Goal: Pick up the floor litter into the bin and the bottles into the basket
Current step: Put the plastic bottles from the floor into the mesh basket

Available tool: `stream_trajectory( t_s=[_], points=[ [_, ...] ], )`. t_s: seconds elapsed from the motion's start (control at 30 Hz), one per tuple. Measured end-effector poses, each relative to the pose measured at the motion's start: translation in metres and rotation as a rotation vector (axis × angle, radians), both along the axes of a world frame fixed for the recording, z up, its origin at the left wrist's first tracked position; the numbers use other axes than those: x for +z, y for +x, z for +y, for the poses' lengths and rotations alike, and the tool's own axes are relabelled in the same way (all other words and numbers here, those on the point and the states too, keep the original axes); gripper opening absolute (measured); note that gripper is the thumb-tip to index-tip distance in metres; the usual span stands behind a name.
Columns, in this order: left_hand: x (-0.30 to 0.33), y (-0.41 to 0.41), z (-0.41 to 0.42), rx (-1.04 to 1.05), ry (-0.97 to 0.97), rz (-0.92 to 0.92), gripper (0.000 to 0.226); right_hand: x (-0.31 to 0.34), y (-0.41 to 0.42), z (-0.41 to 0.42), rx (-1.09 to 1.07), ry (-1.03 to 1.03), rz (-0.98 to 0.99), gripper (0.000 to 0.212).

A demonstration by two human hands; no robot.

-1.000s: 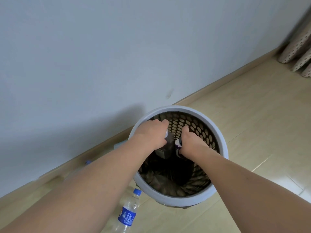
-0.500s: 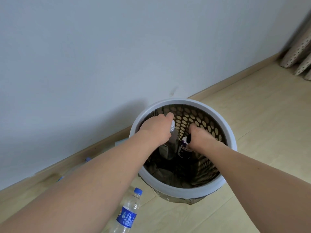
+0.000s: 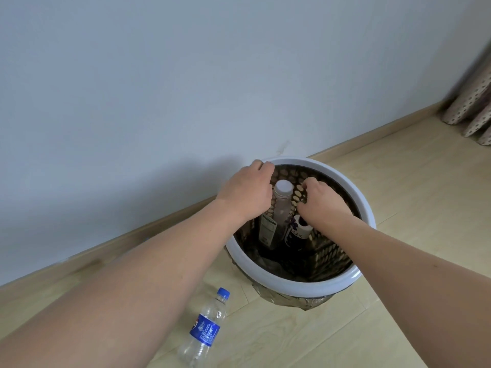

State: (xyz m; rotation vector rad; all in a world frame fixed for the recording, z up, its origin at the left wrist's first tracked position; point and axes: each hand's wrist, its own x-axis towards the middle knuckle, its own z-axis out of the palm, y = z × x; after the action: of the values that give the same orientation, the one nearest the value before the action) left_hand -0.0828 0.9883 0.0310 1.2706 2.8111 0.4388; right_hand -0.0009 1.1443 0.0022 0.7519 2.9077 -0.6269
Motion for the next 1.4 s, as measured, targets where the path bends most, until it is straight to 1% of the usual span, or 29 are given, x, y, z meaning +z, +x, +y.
stream_trajectory(
  t_s=[0.1,0.2,0.3,0.33,0.4,0.47,0.5,0.53,0.57,0.63,0.7,0.77,0.83,0.9,0.97,1.03,1.1,1.13,1.17,1.23,1.33,1.4],
  points=[
    [0.006,0.0,-0.025,0.01,0.163,0.077,0.036,0.016,0.004,-0.011,-0.051,0.028,0.141,0.042],
    [0.008,-0.001,-0.063,0.102,0.26,0.191,0.04,0.041,0.008,-0.036,-0.008,0.181,0.358,0.042],
    [-0.005,0.001,-0.115,0.278,0.224,0.187,0.043,0.066,0.014,-0.084,0.167,0.299,0.624,0.04],
    [-0.014,0.003,-0.134,0.331,0.188,0.176,0.043,0.072,0.016,-0.104,0.256,0.307,0.683,0.039],
    [-0.036,0.008,-0.172,0.445,0.111,0.134,0.042,0.073,0.021,-0.147,0.477,0.25,0.725,0.038],
    [-0.061,0.017,-0.207,0.599,-0.005,-0.032,0.04,0.057,0.025,-0.188,0.66,0.14,0.679,0.037],
    [-0.075,0.021,-0.222,0.665,-0.053,-0.138,0.039,0.043,0.028,-0.205,0.703,0.089,0.634,0.038],
    [-0.09,0.026,-0.235,0.718,-0.09,-0.23,0.039,0.027,0.032,-0.221,0.705,0.038,0.565,0.038],
    [-0.104,0.032,-0.247,0.76,-0.134,-0.307,0.04,0.009,0.035,-0.234,0.661,-0.013,0.463,0.039],
    [-0.132,0.04,-0.263,0.803,-0.232,-0.386,0.046,-0.031,0.04,-0.252,0.457,-0.106,0.141,0.042],
    [-0.158,0.045,-0.273,0.797,-0.318,-0.388,0.053,-0.071,0.041,-0.263,0.175,-0.153,-0.186,0.051],
    [-0.178,0.044,-0.276,0.798,-0.336,-0.341,0.054,-0.103,0.038,-0.263,-0.097,-0.209,-0.38,0.06],
    [-0.191,0.041,-0.276,0.814,-0.331,-0.3,0.057,-0.129,0.036,-0.259,-0.275,-0.274,-0.47,0.055],
    [-0.202,0.039,-0.276,0.852,-0.335,-0.307,0.064,-0.155,0.034,-0.258,-0.388,-0.411,-0.506,0.048],
    [-0.207,0.039,-0.277,0.889,-0.328,-0.377,0.072,-0.17,0.034,-0.26,-0.462,-0.554,-0.493,0.048],
    [-0.203,0.04,-0.279,0.94,-0.252,-0.54,0.072,-0.172,0.034,-0.263,-0.454,-0.622,-0.485,0.05],
    [-0.194,0.043,-0.279,1.019,-0.022,-0.808,0.067,-0.165,0.033,-0.263,-0.433,-0.735,-0.457,0.054],
    [-0.188,0.046,-0.279,1.049,0.108,-0.921,0.065,-0.158,0.034,-0.263,-0.412,-0.796,-0.431,0.055],
    [-0.181,0.049,-0.278,1.069,0.216,-0.996,0.063,-0.146,0.036,-0.262,-0.389,-0.846,-0.408,0.055],
    [-0.157,0.057,-0.274,1.065,0.364,-1.06,0.065,-0.118,0.042,-0.257,-0.351,-0.92,-0.39,0.053],
    [-0.095,0.064,-0.259,0.969,0.524,-1.162,0.083,-0.063,0.057,-0.238,-0.3,-0.947,-0.387,0.056],
    [-0.044,0.068,-0.247,0.862,0.566,-1.202,0.09,-0.026,0.07,-0.224,-0.272,-0.883,-0.35,0.053]
  ],
)
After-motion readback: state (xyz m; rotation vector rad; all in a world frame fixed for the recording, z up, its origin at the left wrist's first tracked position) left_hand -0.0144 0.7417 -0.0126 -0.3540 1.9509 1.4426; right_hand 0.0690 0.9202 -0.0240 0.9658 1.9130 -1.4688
